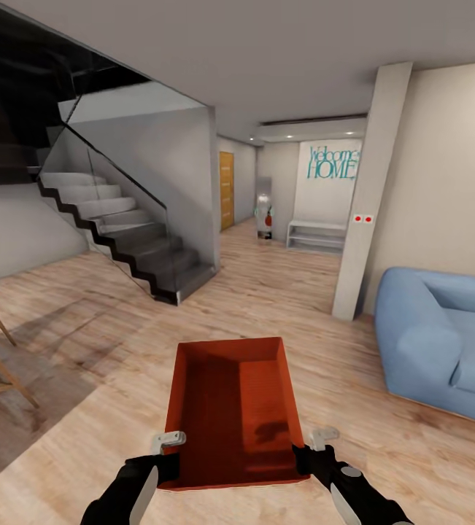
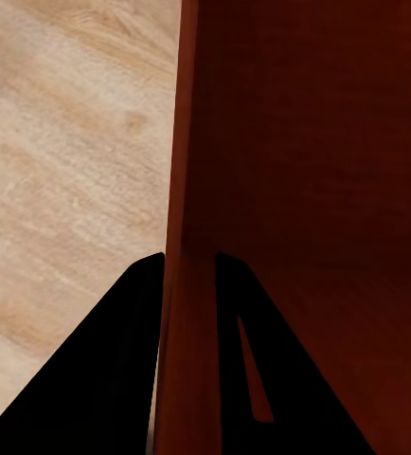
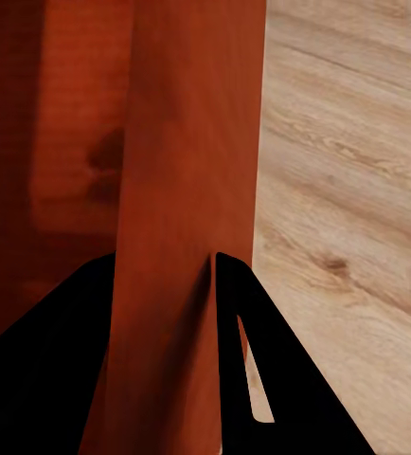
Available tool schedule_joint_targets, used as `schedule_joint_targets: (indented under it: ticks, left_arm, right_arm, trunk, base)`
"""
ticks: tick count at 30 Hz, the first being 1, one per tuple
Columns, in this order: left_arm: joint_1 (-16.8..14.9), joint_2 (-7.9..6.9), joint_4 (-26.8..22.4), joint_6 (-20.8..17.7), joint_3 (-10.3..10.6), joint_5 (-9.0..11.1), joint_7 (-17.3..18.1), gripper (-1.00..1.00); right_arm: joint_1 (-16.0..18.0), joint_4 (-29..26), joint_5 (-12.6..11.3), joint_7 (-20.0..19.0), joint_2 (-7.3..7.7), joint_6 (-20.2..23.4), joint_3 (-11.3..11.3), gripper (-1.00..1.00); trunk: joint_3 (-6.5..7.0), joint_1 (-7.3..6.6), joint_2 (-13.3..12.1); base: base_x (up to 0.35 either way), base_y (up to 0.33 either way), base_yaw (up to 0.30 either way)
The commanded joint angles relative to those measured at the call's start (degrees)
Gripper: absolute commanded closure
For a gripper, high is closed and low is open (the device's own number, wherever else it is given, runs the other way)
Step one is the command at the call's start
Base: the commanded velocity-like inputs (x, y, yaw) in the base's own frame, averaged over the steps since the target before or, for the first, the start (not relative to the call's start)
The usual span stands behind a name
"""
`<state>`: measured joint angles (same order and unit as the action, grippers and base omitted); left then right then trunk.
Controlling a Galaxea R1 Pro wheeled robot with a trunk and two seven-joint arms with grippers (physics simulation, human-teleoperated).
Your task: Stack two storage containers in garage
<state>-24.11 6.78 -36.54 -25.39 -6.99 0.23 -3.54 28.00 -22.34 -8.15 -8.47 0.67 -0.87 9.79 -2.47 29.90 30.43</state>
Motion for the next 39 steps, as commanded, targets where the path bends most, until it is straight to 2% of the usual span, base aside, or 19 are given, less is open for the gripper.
schedule_joint_targets:
  ticks: [1, 9, 27, 39]
  left_arm:
    - [-0.06, -0.1, -0.2, 3.11, -0.04, -2.69, -1.83, 1.0]
    - [-0.06, -0.1, -0.19, 3.07, -0.03, -2.69, -1.83, 1.0]
    - [-0.06, -0.1, -0.17, 3.1, -0.04, -2.69, -1.83, 1.0]
    - [-0.06, -0.1, -0.15, 3.09, 0.01, -2.69, -1.83, 1.0]
  right_arm:
    - [0.04, 0.2, -0.47, 0.12, 0.12, -0.09, 1.55, 1.0]
    - [0.04, 0.21, -0.47, 0.12, 0.12, -0.09, 1.55, 1.0]
    - [0.03, 0.19, -0.47, 0.12, 0.12, -0.09, 1.55, 1.0]
    - [0.04, 0.2, -0.47, 0.12, 0.12, -0.09, 1.55, 1.0]
  trunk:
    - [-0.12, 0.06, 0.11]
    - [-0.12, 0.06, 0.11]
    - [-0.12, 0.06, 0.11]
    - [-0.12, 0.06, 0.11]
  base:
    - [0.309, 0.079, 0.0]
    - [0.309, 0.079, -0.036]
    - [0.309, 0.053, -0.254]
    - [0.31, 0.036, -0.023]
